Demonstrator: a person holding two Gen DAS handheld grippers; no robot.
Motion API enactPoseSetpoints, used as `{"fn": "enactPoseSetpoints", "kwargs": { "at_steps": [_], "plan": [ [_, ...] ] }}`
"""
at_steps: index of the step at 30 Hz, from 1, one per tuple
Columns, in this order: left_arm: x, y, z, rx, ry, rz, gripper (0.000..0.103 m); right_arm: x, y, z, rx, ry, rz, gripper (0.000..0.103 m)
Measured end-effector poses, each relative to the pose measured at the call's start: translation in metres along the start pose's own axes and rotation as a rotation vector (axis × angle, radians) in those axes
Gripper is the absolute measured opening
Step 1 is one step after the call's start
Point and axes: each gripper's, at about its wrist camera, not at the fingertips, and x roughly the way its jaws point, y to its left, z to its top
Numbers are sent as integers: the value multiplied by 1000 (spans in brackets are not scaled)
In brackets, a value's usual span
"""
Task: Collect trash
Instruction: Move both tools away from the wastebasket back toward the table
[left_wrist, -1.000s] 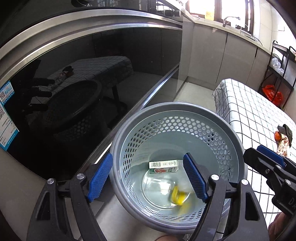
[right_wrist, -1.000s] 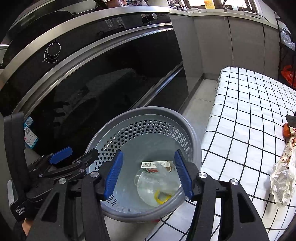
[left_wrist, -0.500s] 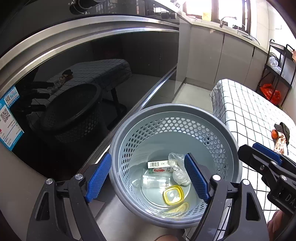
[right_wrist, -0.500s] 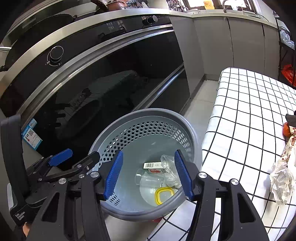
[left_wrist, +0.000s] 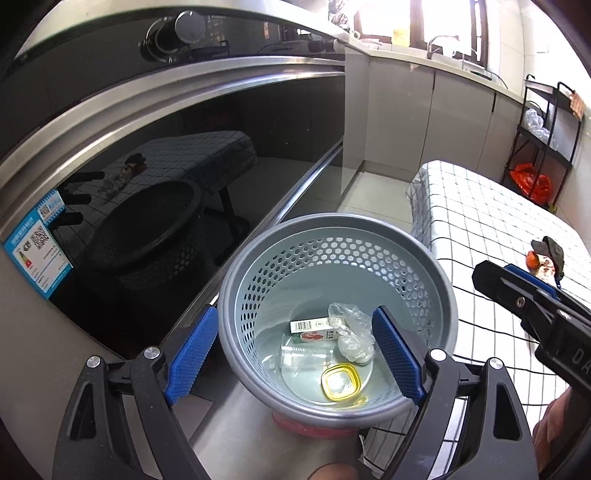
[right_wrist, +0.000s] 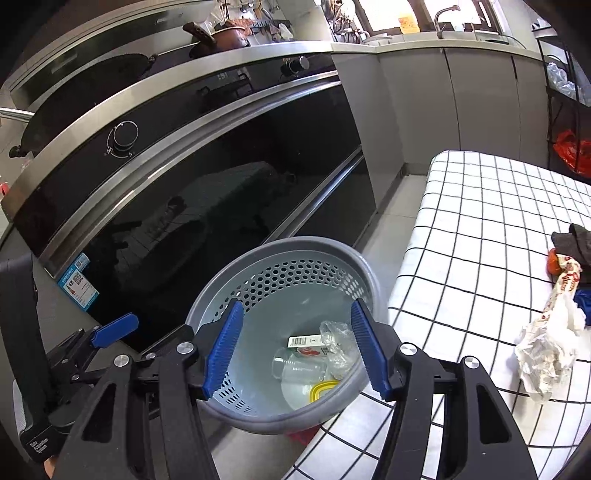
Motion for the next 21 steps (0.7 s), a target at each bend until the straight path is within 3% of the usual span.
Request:
{"fn": "enactPoseSetpoints", "kwargs": {
  "at_steps": [7,21],
  "plan": [
    [-22,-20,-3,23,-23,-36,86,-41,-17,-12,18,-72,-79,64],
    [-45,-107,-23,87,-37,-172,87,-125,-103,-53,137,-155,-377,65]
  ]
}}
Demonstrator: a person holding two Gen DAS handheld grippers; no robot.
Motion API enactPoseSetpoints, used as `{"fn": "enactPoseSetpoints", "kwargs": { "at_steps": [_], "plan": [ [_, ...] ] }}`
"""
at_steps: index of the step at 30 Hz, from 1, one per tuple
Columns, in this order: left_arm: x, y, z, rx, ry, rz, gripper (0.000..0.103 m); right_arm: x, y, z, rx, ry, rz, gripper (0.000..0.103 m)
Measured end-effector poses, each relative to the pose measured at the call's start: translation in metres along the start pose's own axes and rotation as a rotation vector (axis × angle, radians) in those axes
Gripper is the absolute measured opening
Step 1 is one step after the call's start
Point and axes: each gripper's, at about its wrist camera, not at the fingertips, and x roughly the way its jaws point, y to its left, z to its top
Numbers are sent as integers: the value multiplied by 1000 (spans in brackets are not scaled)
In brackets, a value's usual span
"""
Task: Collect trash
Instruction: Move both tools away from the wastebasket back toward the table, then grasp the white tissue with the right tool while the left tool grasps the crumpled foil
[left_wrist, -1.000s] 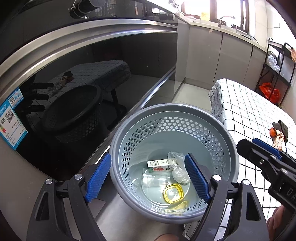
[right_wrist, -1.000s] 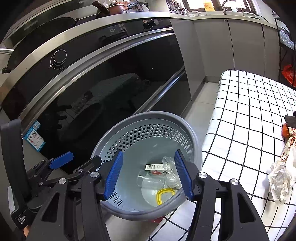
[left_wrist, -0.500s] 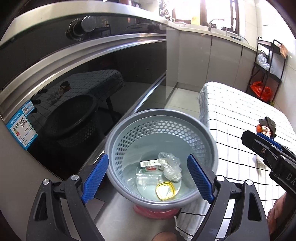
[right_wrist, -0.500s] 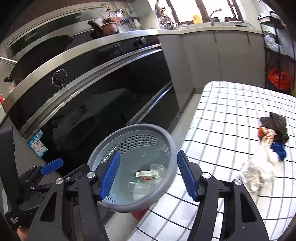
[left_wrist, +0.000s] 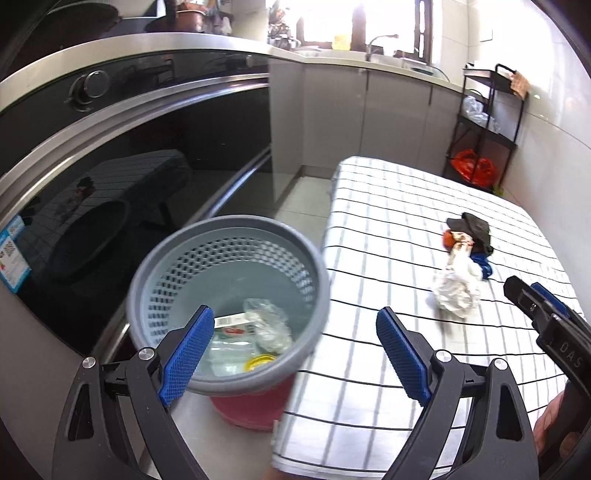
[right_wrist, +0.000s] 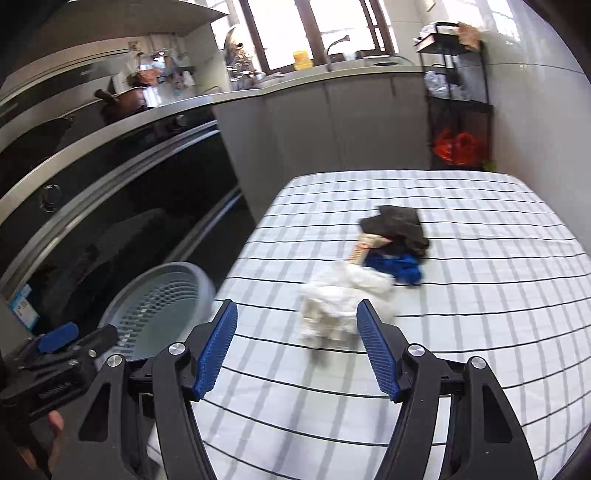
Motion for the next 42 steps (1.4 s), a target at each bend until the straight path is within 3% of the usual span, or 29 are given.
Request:
{"fn": "enactPoseSetpoints", "kwargs": {
  "at_steps": [3,9,20,30,42],
  "plan": [
    [2,-18,-3,6,-9,-20,87,2,-24,-6,4,17,-53,65],
    [12,-44,-7,34,-9,-36,88,16,-54,-8,22,39,-73,65],
    [40,-28,-11,-10,24,-27,88,71,-24,8,-80,97,-39,65],
    [58,-9,-17,-49,61,-24,88,105,0,10,-157,140,-93,65],
    [58,-11,-18,-40,64,-37,88,103,-19,13,-60,176,-16,20]
  ]
}}
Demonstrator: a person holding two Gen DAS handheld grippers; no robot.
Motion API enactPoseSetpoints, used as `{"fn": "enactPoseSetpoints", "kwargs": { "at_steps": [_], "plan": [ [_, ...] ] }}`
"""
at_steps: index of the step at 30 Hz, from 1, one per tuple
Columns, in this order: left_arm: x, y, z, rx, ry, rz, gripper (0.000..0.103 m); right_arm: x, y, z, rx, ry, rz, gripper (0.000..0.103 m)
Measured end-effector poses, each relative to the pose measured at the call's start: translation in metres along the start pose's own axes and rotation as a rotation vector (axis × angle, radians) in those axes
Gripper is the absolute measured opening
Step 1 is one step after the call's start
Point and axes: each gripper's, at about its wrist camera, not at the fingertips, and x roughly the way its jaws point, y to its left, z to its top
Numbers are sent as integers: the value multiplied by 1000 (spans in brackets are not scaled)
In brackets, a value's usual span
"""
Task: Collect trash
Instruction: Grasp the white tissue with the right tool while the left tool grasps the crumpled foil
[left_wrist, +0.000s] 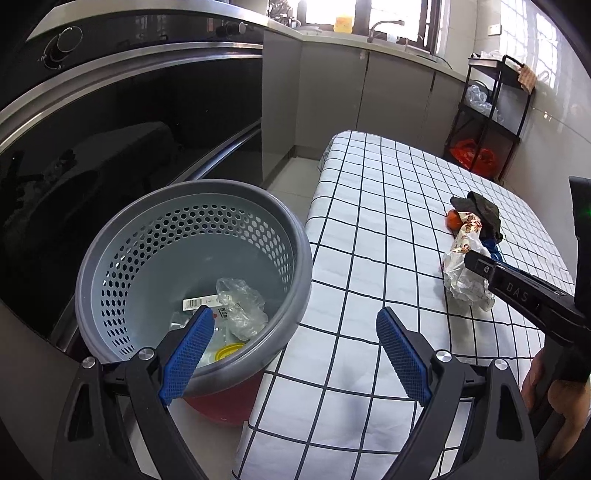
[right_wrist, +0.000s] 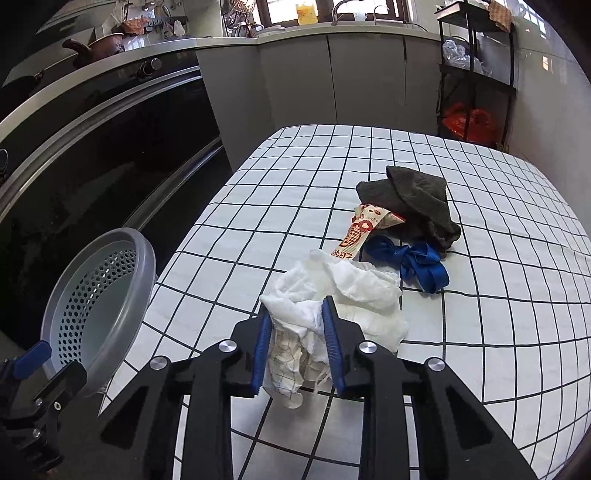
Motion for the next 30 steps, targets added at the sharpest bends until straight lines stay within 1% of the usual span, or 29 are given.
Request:
{"fn": "enactPoseSetpoints", "kwargs": {
  "at_steps": [3,5,11,13,17,18,19,21,26,30],
  "plan": [
    [-2,-5,0,12,-1,-3,88,-7,-6,-1,28,-9,39,12],
    [-4,-8,-1,16,-1,-6,88,-14,-9,-2,37,-19,56,12],
    [-8,-21,-1,45,1,-16,88,-34,-24,-10,88,-39,125,12],
    [-8,-27,-2,57,3,-22,88,-35,-29,-13,103,-17,143,13],
    [-9,-37,-4,78,11,-28,88,-40,-41,-22,135,-26,153,13],
    [-10,-41,-4,86,10,-28,88,-41,-45,-24,146,-29,163,14],
    [-11,-44,-5,94,9,-28,88,-43,-48,-25,157,-31,170,18],
    [-13,-50,-5,111,6,-28,88,-47,-54,-27,170,-40,176,25],
    [-17,-63,-7,137,3,-31,88,-54,-64,-30,175,-64,156,25],
    [-18,-70,-8,153,7,-34,88,-53,-68,-33,155,-58,131,25]
  ]
}}
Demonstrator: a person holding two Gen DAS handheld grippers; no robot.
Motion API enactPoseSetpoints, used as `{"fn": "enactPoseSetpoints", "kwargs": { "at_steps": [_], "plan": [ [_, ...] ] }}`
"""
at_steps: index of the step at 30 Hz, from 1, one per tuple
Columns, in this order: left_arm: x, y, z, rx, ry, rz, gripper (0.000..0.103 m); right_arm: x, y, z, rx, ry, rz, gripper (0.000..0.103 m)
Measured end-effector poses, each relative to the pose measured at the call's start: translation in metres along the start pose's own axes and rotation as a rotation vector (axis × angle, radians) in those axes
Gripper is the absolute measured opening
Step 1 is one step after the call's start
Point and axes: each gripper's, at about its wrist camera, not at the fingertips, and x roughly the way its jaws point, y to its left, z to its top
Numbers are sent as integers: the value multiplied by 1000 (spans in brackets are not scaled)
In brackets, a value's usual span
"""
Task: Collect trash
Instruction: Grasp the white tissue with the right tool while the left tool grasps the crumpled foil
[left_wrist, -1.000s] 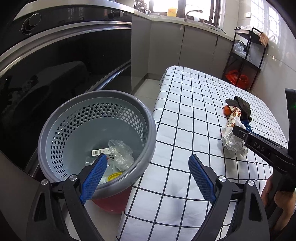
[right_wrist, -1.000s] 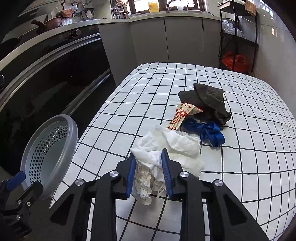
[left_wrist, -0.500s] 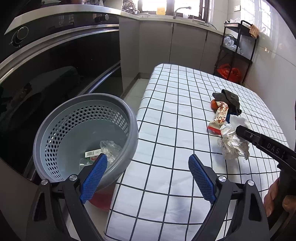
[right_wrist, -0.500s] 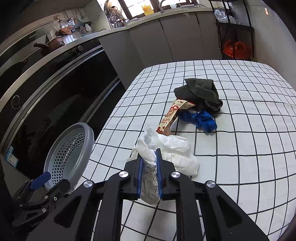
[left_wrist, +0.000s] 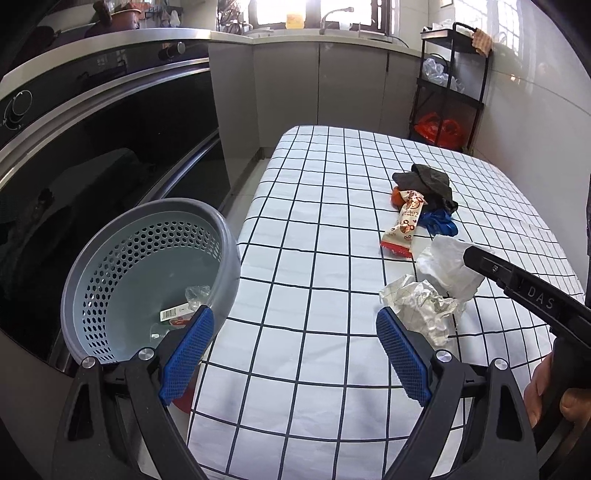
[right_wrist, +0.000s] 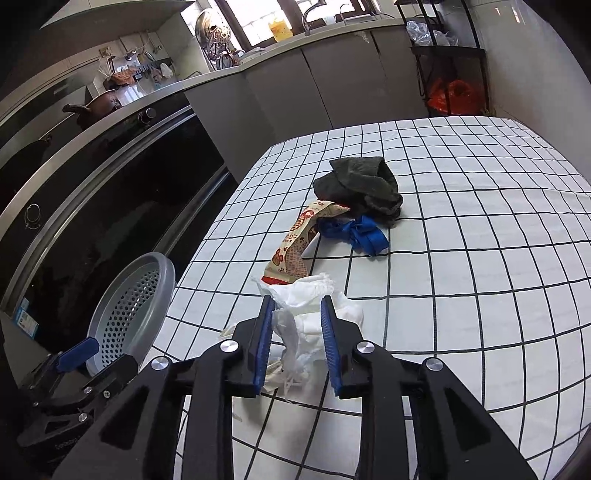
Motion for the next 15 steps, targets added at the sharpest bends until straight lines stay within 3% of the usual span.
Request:
{"fn": "enactPoseSetpoints", "kwargs": {
  "at_steps": [2,4,5,15],
  "plan": [
    [0,-3,0,4,2,0,88,0,-4,-1,5,3,4,25],
    [2,-5,0,5,8,-3,88,0,-9,-3,8,2,3,7],
    [3,-6,0,6,11,-6,88,-1,-12,-3,14,7,14,4],
    [12,-17,-2,20,26,-18,88,-20,-59,-13,66,-5,-141,4]
  ]
}}
